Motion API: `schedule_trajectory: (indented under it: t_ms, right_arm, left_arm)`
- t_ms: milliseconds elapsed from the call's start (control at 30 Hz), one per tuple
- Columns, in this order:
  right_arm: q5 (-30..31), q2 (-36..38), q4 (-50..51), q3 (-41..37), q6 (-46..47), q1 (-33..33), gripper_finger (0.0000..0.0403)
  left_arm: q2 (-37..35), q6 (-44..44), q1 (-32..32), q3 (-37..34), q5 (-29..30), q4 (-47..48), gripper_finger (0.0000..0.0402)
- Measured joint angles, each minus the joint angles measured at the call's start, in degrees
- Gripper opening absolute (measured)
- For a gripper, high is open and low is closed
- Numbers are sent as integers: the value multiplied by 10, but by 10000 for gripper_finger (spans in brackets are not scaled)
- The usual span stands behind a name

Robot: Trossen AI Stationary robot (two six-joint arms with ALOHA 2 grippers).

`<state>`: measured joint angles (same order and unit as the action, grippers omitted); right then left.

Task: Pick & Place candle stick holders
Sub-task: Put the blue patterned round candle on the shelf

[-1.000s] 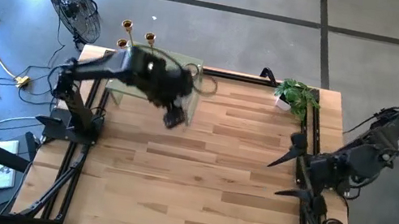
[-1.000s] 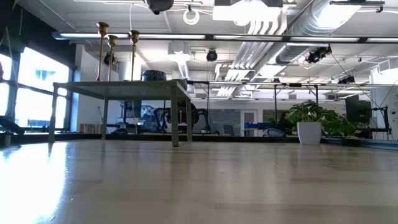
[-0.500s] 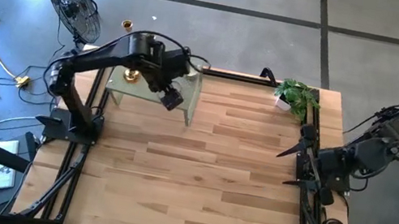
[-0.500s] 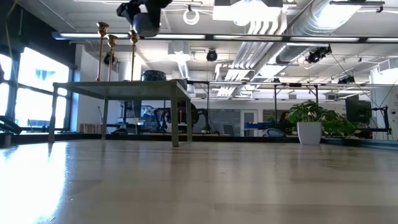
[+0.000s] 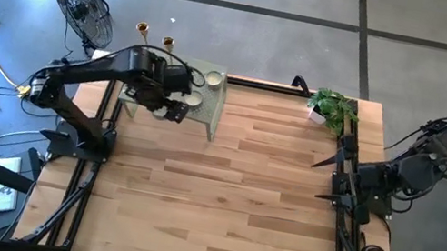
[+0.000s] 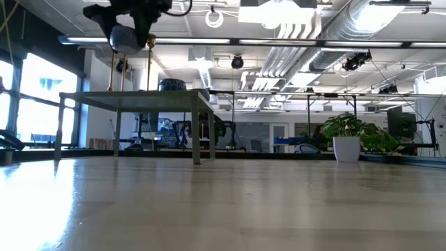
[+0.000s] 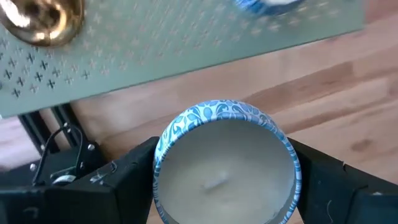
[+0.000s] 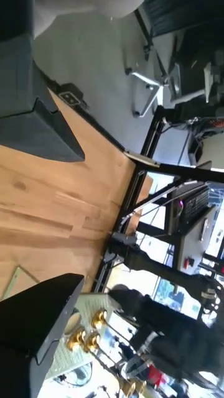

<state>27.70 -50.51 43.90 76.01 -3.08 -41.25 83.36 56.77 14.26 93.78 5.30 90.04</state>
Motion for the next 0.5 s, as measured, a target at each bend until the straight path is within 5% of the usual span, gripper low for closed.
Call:
schedule_trajectory:
  t_ms: [500]
  right_arm:
    - [7, 3, -11, 0, 0, 0, 303]
  left_arm:
    - [6, 167, 0, -40, 95, -73, 288]
